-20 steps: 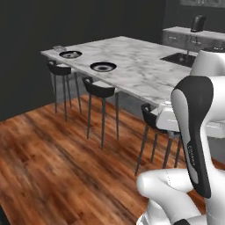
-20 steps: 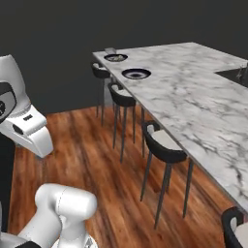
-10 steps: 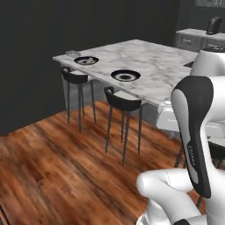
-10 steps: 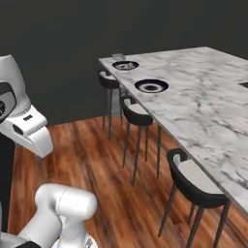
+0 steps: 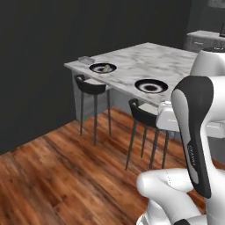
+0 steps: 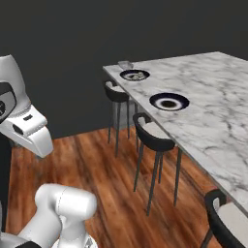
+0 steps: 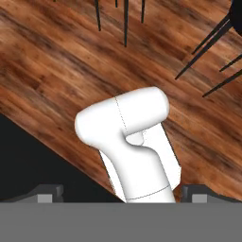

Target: Place two dumplings into each of the tupperware containers and then place the containers in the fridge.

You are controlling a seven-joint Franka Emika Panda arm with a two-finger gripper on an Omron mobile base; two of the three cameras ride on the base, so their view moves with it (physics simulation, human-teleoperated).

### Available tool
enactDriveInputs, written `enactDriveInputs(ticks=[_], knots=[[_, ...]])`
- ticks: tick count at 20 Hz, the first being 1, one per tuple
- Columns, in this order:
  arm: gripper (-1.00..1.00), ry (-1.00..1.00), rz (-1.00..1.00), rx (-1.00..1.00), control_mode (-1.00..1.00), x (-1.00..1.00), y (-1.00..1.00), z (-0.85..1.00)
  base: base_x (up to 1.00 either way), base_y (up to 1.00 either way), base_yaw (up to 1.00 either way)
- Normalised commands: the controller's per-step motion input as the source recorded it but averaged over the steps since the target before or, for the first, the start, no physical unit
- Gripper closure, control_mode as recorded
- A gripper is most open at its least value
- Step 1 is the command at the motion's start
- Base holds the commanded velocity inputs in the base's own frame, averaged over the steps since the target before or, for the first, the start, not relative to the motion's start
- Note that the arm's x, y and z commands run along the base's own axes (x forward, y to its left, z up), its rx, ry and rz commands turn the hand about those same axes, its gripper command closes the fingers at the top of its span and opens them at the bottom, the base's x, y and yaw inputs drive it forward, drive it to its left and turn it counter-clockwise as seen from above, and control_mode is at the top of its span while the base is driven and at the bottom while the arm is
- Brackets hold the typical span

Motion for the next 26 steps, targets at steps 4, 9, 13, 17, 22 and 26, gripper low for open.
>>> enactDriveInputs(ticks=[4,9,13,17,22,26], knots=[[-1.00,0.00,0.00,0.00,1.00,0.00,0.00,0.00,1.00,0.97,-0.15],[-1.00,0.00,0.00,0.00,1.00,0.00,0.00,0.00,1.00,1.00,-0.22],[-1.00,0.00,0.00,0.00,1.00,0.00,0.00,0.00,1.00,1.00,-0.26],[-1.00,0.00,0.00,0.00,1.00,0.00,0.00,0.00,1.00,1.00,-0.26],[-1.00,0.00,0.00,0.00,1.00,0.00,0.00,0.00,1.00,0.98,-0.25],[-1.00,0.00,0.00,0.00,1.00,0.00,0.00,0.00,1.00,0.93,-0.24]])
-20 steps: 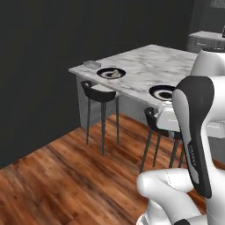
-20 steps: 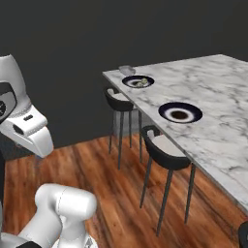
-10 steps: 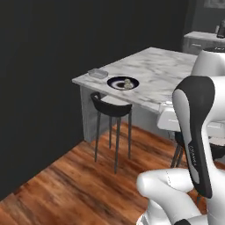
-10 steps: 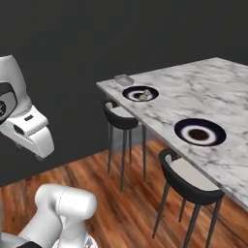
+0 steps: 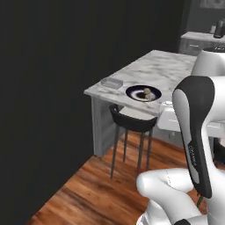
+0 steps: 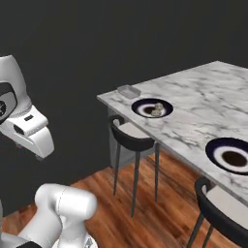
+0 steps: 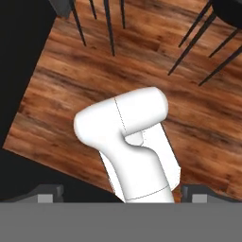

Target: Place two dumplings into each of the tupperware containers and then place the containers in the fridge.

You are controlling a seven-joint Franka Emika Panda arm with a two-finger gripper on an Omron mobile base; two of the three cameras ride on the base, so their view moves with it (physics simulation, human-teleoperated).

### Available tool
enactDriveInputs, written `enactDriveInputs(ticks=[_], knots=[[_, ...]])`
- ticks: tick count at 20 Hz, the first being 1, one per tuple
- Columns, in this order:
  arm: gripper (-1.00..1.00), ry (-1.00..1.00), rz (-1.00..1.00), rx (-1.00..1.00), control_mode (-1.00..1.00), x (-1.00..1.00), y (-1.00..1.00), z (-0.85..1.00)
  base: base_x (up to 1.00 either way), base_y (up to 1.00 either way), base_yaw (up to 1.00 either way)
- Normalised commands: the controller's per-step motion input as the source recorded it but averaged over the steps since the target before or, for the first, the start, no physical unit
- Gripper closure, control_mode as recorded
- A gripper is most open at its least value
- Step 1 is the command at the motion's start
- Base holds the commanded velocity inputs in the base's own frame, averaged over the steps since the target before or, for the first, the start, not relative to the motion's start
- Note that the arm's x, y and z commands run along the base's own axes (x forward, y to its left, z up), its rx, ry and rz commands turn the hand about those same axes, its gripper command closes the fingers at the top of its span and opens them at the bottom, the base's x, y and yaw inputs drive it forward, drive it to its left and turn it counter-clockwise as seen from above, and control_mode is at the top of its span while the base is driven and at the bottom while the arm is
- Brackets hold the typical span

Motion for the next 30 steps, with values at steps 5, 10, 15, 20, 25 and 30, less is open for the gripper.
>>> enactDriveInputs(ticks=[5,10,15,20,25,30], knots=[[-1.00,0.00,0.00,0.00,1.00,0.00,0.00,0.00,1.00,0.84,-0.36],[-1.00,0.00,0.00,0.00,1.00,0.00,0.00,0.00,1.00,0.82,-0.50],[-1.00,0.00,0.00,0.00,1.00,0.00,0.00,0.00,1.00,0.88,-0.43],[-1.00,0.00,0.00,0.00,1.00,0.00,0.00,0.00,1.00,0.76,-0.38],[-1.00,0.00,0.00,0.00,1.00,0.00,0.00,0.00,0.72,0.04,-0.35],[-1.00,0.00,0.00,0.00,1.00,0.00,0.00,0.00,0.61,0.00,-0.31]])
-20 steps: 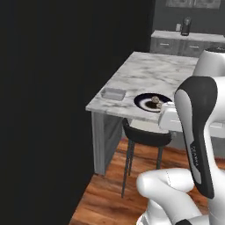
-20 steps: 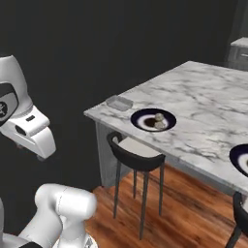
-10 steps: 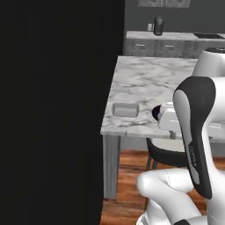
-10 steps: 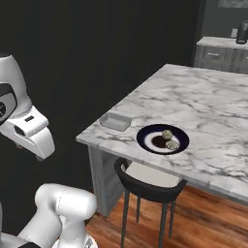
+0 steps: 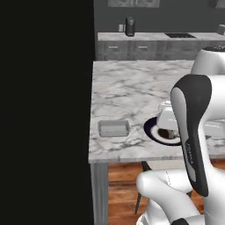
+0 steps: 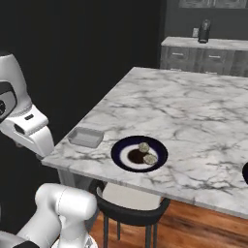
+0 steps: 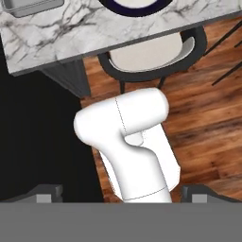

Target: Place two dumplings into each of the tupperware containers and then place the containers in the fridge.

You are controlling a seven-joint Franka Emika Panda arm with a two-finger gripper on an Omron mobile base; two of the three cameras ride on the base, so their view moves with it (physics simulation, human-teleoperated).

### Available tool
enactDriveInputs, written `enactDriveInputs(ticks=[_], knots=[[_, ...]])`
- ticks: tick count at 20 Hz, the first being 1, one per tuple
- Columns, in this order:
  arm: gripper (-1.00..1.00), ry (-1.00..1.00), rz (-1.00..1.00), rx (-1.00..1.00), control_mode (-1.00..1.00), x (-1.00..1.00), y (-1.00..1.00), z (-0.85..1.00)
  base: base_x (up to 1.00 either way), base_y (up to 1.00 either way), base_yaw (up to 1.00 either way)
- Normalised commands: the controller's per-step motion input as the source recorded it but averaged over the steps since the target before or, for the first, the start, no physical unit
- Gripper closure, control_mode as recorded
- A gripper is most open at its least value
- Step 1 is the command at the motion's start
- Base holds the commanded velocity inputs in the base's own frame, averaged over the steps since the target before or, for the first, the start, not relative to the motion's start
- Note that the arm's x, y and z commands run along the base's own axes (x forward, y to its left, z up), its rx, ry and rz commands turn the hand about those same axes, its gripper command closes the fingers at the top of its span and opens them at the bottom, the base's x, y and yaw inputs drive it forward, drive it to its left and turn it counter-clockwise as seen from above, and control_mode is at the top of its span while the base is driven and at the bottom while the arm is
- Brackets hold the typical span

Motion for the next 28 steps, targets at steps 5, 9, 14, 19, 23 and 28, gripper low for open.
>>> enactDriveInputs(ticks=[5,9,14,19,23,28], knots=[[-1.00,0.00,0.00,0.00,1.00,0.00,0.00,0.00,0.29,0.00,-0.40],[-1.00,0.00,0.00,0.00,1.00,0.00,0.00,0.00,0.28,0.00,-0.38],[-1.00,0.00,0.00,0.00,1.00,0.00,0.00,0.00,0.40,-0.04,-0.01],[-1.00,0.00,0.02,0.07,-1.00,0.98,-0.66,-0.07,0.00,0.00,0.00],[-1.00,0.00,0.02,0.04,-1.00,1.00,-0.70,-0.23,0.00,0.00,0.00],[-1.00,0.00,0.00,0.00,-1.00,0.99,-0.53,-0.41,0.00,0.00,0.00]])
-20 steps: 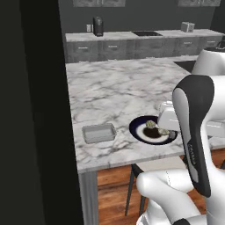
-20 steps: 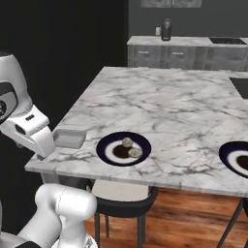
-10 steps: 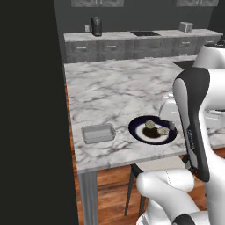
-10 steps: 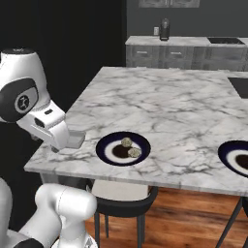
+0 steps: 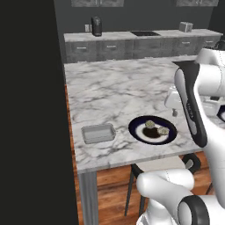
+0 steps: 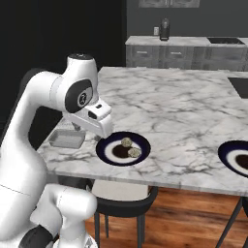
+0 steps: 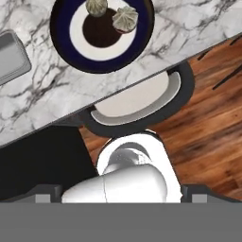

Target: Place two dumplings into each of the tupperware containers and then place the containers in the fridge.

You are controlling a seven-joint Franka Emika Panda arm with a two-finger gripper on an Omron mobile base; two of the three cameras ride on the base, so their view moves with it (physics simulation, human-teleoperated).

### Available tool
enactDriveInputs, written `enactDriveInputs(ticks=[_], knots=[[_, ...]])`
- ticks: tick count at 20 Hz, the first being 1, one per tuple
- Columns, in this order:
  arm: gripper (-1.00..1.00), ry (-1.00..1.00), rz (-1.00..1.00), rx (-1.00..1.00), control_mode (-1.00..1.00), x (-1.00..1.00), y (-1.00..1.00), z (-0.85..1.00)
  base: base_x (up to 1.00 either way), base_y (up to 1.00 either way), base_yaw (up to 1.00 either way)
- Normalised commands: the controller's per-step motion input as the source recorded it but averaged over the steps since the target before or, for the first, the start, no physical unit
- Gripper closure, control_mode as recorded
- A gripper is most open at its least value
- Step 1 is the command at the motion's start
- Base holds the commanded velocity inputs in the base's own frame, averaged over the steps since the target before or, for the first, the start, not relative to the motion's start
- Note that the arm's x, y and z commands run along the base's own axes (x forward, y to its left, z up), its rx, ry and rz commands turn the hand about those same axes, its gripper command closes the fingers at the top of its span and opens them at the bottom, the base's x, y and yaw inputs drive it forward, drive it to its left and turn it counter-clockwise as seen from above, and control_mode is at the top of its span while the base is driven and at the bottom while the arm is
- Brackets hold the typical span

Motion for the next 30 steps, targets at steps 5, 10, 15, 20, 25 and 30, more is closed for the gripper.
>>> enactDriveInputs(ticks=[5,10,15,20,25,30], knots=[[-1.00,0.00,0.00,0.00,-1.00,0.77,-0.38,-0.71,0.00,0.00,0.00],[-1.00,0.01,0.00,-0.04,-1.00,0.65,-0.26,-0.83,0.00,0.00,0.00],[-1.00,0.00,0.00,-0.04,-1.00,0.68,-0.25,-0.67,0.00,0.00,0.00],[-1.00,0.00,0.00,0.00,-1.00,0.76,-0.16,-0.54,0.00,0.00,0.00],[-1.00,0.00,0.08,0.00,-1.00,0.49,-0.18,-0.42,0.00,0.00,0.00],[-1.00,0.03,0.11,0.00,-1.00,0.44,-0.42,-0.34,0.00,0.00,0.00]])
